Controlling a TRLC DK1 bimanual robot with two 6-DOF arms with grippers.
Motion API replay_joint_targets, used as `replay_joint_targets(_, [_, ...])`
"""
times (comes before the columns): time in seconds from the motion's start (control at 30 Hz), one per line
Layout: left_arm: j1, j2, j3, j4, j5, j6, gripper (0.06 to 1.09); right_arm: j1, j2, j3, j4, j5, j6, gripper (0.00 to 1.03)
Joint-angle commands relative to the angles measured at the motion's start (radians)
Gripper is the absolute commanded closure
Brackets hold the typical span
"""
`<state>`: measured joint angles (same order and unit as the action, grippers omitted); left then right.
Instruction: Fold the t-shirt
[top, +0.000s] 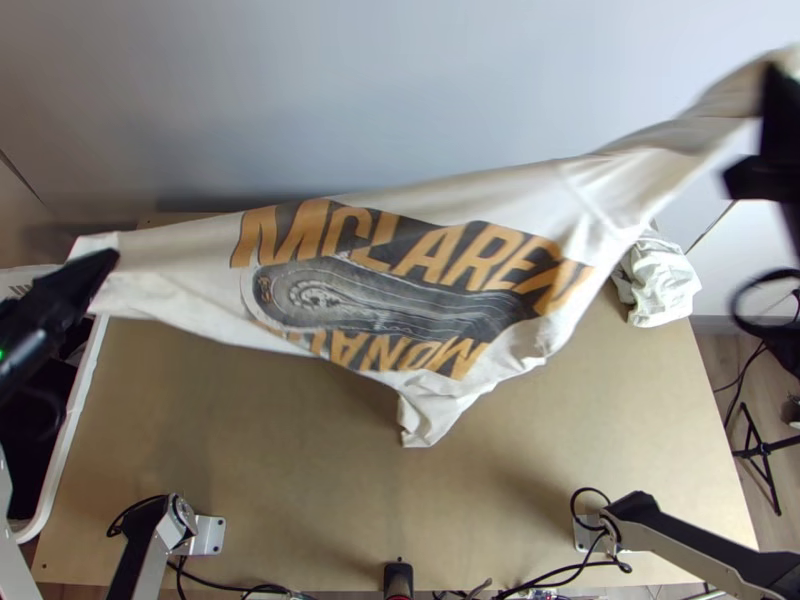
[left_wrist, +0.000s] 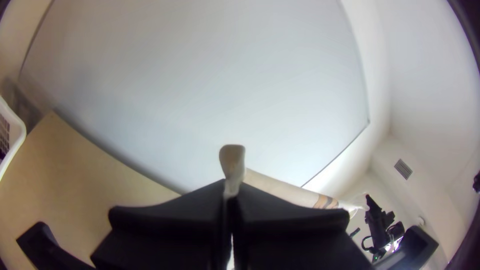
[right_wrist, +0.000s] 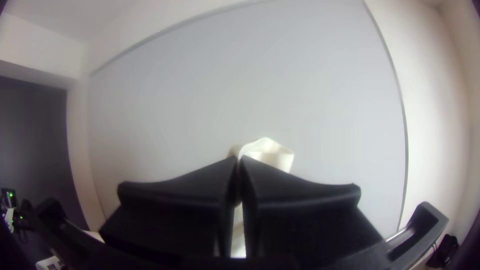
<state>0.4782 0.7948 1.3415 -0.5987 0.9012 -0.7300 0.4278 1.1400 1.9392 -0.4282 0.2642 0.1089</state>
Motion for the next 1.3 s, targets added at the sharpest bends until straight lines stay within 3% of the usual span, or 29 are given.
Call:
replay_joint_targets(0.0, [0.011, -0.154, -0.01, 0.0, -0.002, -0.022, 1.05, -0.072, -0.045, 0.193, -0.121, -0.049, 0.015, 1.0])
replay_joint_targets(0.2, [0.02, -0.368, -0.018, 0.0, -0.004, -0.031, 1.05, -0.064, -0.028, 0.402, -0.193, -0.125, 0.015, 1.0])
replay_joint_targets(0.4, [-0.049, -0.502, -0.039, -0.092, -0.019, -0.019, 1.05, -0.044, -0.043, 0.432, -0.305, -0.212, 0.075, 1.0])
replay_joint_targets(0.63, [-0.085, -0.486, -0.035, -0.099, -0.153, 0.014, 1.05, -0.046, 0.043, 0.434, -0.308, -0.217, 0.118, 1.0])
replay_joint_targets(0.77, [-0.087, -0.448, -0.127, -0.053, -0.323, 0.073, 1.05, -0.052, 0.101, 0.291, -0.291, -0.217, 0.104, 1.0])
replay_joint_targets(0.87, [-0.075, -0.424, -0.283, 0.091, -0.423, 0.103, 1.05, -0.054, 0.119, 0.084, -0.184, -0.217, 0.089, 1.0])
replay_joint_targets(1.0, [-0.007, -0.341, -0.489, 0.295, -0.458, 0.107, 1.05, -0.067, 0.106, -0.336, 0.217, -0.22, 0.087, 1.0])
replay_joint_targets(1.07, [-0.004, -0.287, -0.561, 0.392, -0.459, 0.107, 1.05, -0.07, 0.152, -0.451, 0.359, -0.229, 0.115, 1.0])
replay_joint_targets(1.17, [-0.059, -0.181, -0.619, 0.479, -0.464, 0.115, 1.05, -0.092, 0.314, -0.459, 0.368, -0.255, 0.176, 1.0])
replay_joint_targets(1.27, [-0.148, -0.058, -0.639, 0.516, -0.555, 0.152, 1.05, -0.11, 0.495, -0.447, 0.368, -0.295, 0.218, 1.0])
